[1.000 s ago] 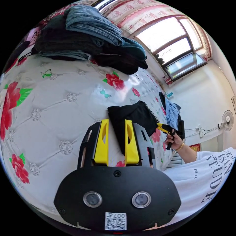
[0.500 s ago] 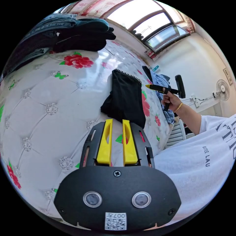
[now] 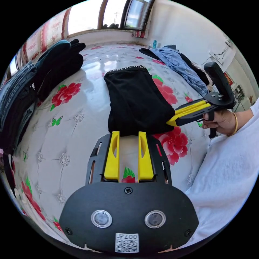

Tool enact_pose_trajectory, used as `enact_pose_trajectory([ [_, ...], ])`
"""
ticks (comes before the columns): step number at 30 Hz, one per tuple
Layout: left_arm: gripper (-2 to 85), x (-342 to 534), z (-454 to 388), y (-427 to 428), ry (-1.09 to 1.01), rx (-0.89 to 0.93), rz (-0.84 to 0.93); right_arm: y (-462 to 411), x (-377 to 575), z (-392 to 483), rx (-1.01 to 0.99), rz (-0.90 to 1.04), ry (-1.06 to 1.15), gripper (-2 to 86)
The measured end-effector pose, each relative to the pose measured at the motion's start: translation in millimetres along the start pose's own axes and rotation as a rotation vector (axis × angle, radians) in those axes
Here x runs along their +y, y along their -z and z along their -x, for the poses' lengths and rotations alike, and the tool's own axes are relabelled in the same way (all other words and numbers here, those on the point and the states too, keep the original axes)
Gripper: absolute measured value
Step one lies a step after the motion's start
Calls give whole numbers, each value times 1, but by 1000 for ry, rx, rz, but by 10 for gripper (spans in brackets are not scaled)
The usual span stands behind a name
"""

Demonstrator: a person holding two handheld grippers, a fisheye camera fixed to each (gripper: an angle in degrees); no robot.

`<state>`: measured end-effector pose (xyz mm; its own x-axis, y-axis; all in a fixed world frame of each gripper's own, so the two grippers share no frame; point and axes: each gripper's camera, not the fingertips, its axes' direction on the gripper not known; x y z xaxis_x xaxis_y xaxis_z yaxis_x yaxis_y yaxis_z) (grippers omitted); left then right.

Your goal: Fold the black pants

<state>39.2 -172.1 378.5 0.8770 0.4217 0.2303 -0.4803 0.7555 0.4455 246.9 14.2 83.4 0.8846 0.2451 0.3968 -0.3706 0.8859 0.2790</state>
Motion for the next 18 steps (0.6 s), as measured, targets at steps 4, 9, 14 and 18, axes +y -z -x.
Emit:
enact_pose_trajectory([
  [4,3,19,20,18,-24,-67,-12,31,16,-7,-5,-60,16,4],
  [9,4,44,66,34,42,72,-15,48,28,-28,-67,-78,-57,0],
  [14,81,50,-1,17,-7,195,-92,54,20,-23,-100,-94,-67,0],
  [18,96,51,-38,-29,89,70,-30,59,17,-23,-142,-104,-92,0],
])
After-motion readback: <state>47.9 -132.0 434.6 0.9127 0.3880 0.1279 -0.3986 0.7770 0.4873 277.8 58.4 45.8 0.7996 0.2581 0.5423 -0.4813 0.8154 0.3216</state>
